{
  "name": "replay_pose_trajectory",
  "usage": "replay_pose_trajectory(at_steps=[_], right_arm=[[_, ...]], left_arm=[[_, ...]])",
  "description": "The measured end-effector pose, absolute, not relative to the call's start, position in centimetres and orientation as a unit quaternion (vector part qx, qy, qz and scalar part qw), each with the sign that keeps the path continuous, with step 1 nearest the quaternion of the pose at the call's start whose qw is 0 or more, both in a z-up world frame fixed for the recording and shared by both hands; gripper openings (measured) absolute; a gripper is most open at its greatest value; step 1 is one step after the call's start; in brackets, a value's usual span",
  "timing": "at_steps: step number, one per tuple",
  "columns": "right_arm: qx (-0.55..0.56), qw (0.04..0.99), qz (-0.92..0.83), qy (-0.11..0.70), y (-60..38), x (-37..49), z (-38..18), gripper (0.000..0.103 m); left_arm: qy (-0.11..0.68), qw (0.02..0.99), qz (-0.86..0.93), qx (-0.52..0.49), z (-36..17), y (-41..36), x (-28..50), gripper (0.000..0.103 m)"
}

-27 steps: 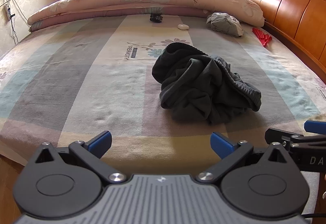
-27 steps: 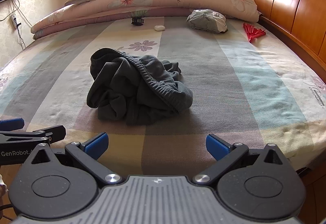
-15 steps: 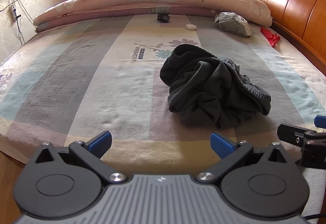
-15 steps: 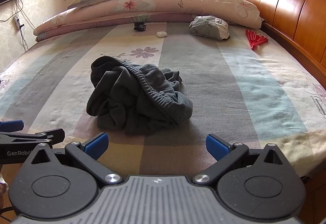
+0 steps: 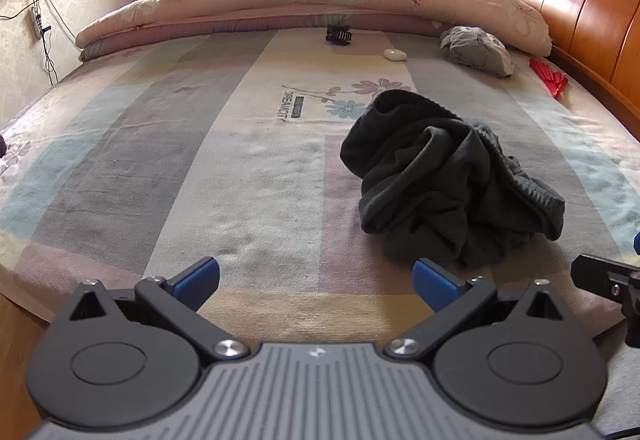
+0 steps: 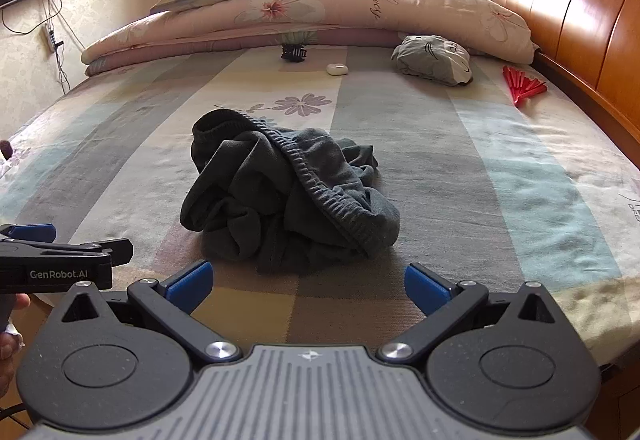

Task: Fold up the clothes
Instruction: 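Move both grippers toward the crumpled dark grey sweatpants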

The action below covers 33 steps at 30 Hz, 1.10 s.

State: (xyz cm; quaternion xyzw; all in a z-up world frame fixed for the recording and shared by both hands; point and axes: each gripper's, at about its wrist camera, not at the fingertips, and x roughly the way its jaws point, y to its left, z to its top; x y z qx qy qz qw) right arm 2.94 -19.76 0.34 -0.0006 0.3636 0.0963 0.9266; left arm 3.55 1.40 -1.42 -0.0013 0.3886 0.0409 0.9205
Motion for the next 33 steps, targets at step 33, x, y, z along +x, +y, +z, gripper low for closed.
replay_pose_trajectory(at_steps=[33], right_arm=[[0.0, 0.905, 0.102, 0.414, -19.6, 9.7, -1.8, 0.103]], left_arm=[[0.421, 0.907, 0.035, -0.002, -1.9, 0.8, 8.0, 0.102]])
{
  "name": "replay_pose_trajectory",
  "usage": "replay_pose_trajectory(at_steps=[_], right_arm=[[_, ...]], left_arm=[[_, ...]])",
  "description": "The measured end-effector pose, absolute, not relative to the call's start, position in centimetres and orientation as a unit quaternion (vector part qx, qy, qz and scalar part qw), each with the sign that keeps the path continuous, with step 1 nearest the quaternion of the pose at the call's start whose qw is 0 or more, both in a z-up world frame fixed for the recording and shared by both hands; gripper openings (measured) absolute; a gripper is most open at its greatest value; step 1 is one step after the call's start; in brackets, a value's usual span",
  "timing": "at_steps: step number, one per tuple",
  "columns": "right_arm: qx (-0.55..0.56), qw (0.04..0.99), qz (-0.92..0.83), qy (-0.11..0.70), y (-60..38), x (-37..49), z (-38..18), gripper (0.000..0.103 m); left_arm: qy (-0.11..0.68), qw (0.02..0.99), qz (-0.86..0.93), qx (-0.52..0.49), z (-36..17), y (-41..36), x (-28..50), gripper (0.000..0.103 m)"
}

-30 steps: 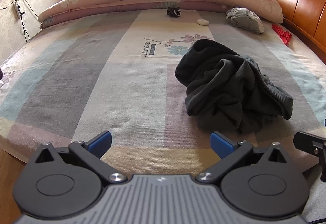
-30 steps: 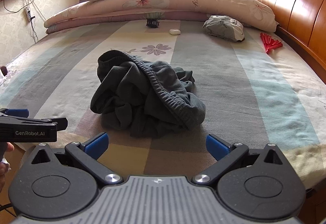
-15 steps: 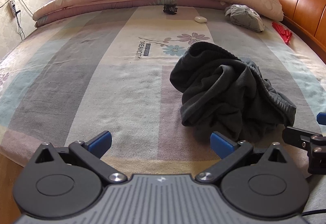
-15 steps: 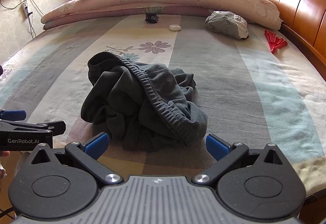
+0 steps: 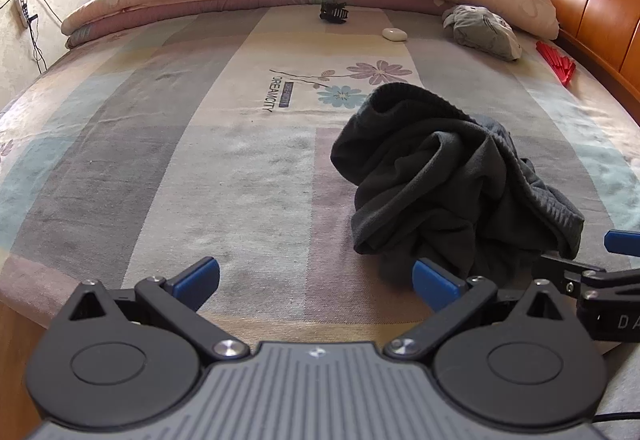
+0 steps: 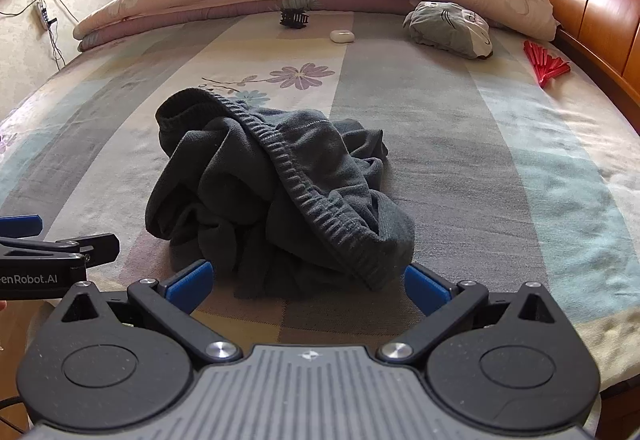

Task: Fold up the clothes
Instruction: 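Move both grippers toward the crumpled dark grey sweatpants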

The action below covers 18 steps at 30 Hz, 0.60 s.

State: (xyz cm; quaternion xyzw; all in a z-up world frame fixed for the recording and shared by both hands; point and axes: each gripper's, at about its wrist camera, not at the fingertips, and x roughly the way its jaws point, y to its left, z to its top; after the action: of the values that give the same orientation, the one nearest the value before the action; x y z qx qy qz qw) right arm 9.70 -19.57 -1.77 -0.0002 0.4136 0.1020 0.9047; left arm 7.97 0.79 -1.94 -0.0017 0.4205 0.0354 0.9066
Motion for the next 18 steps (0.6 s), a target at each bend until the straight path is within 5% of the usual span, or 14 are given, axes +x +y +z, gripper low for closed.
replay_pose_trajectory(at_steps=[18], right_arm=[[-0.001, 0.896, 0.096, 0.433, -19.7, 12.1, -2.5, 0.103]], left_arm=[[0.389, 0.92, 0.005, 0.039, -2.4, -0.3, 9.3, 0.102]])
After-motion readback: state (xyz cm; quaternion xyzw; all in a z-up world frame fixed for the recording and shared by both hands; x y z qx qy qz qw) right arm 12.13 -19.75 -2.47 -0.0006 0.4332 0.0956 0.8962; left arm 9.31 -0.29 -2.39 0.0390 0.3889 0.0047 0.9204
